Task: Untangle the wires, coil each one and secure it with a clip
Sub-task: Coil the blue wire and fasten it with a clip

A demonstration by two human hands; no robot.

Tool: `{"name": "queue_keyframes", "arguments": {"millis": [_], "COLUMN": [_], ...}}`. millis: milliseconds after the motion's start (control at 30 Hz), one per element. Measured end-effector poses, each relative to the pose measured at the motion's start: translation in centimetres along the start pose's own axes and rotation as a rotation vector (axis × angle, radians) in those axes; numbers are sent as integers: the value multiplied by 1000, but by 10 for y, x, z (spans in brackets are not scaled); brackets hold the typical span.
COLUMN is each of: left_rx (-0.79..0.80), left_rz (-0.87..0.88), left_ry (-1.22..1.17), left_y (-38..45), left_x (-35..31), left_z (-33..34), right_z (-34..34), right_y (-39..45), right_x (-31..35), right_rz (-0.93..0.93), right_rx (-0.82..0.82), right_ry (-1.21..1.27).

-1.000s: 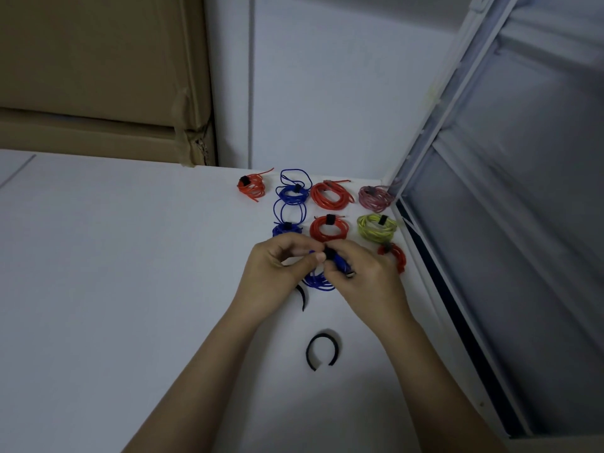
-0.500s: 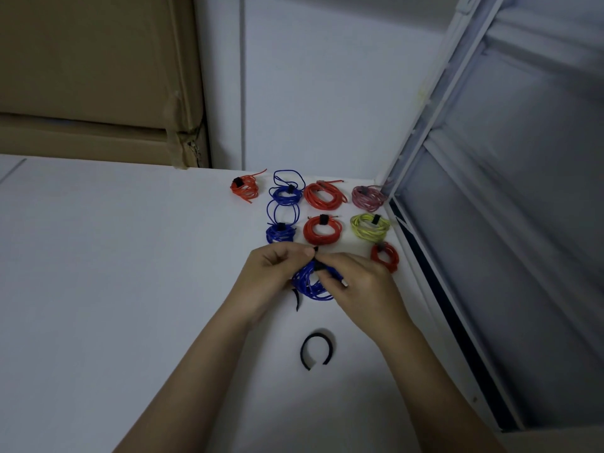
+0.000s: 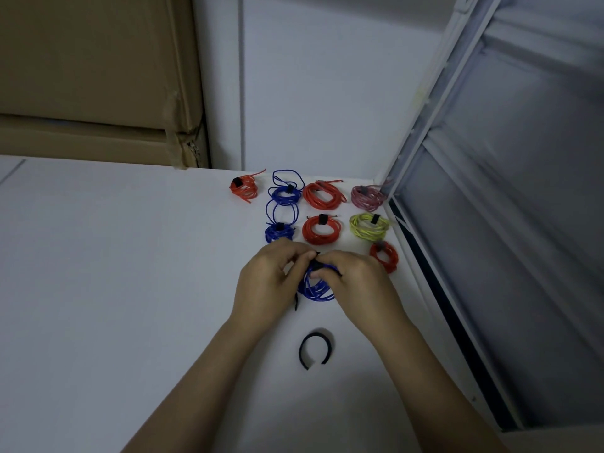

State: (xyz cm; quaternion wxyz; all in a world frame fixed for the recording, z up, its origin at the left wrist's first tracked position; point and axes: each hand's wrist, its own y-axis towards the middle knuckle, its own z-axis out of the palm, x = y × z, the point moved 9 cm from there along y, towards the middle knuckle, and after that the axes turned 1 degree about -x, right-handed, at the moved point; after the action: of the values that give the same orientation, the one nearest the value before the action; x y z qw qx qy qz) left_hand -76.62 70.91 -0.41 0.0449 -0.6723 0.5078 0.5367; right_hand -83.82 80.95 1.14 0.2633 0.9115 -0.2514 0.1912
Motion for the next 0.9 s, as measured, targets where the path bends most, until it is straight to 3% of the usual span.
{"name": "queue_keyframes", "arguments": {"millis": [167, 367, 633, 767, 900], "left_rx": [-20, 38, 33, -12, -44], "left_rz": [107, 80, -54, -176, -240], "left_ry": [-19, -77, -273, -409, -492], "left_y": [2, 3, 5, 3, 4], "left_x": [-10, -6, 0, 9, 15], "left_z": [-3, 2, 0, -3, -7], "right_z": [-3, -14, -16, -12, 1], "right_y": [5, 13, 11, 5, -4], "right_x": [-1, -14, -2, -7, -17], "right_rz": [79, 184, -57, -1, 187], "right_rx": [17, -21, -134, -163, 10], "right_ry": [52, 152, 54, 285, 595]}}
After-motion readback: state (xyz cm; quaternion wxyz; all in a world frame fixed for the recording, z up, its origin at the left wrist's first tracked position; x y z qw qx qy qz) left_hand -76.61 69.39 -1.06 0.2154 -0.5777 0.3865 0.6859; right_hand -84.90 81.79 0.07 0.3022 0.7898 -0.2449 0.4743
